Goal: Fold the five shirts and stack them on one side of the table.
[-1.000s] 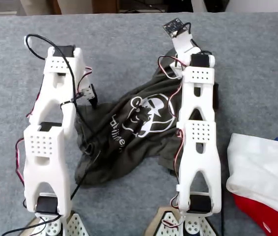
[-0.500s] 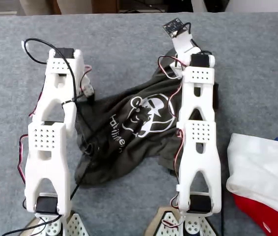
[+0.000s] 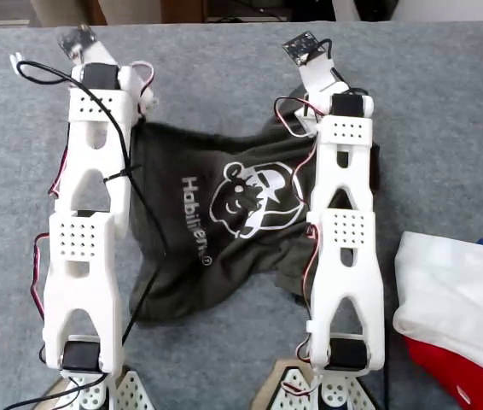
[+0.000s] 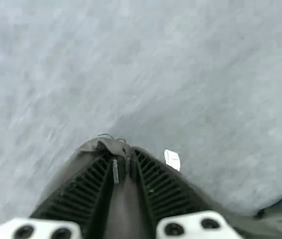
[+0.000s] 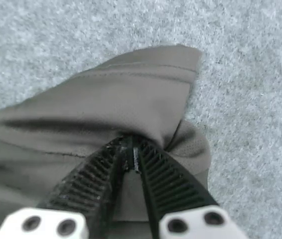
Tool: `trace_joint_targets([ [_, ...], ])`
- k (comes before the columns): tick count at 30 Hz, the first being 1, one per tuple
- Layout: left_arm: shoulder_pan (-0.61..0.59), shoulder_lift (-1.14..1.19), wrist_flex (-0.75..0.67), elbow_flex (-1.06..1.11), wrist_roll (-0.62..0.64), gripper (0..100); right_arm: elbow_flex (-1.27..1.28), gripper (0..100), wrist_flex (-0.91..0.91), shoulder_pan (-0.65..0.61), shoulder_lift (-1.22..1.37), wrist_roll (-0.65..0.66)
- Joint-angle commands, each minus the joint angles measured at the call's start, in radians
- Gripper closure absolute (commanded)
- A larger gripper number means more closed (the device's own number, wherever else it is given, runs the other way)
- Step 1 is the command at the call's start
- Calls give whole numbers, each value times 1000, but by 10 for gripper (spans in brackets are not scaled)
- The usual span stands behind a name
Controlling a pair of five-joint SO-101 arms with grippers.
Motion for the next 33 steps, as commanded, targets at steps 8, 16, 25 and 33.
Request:
trace_joint_targets([
  [8, -18, -21, -120, 195, -121, 927, -54, 991, -18, 1, -4, 8],
  [16, -43, -25, 84, 91, -120, 786, -54, 991, -18, 1, -4, 8],
  [25, -37, -22, 307, -11, -114, 807, -54, 991, -18, 1, -4, 8],
  [33, 61, 22, 304, 238, -137, 971, -54, 991, -18, 1, -4, 8],
])
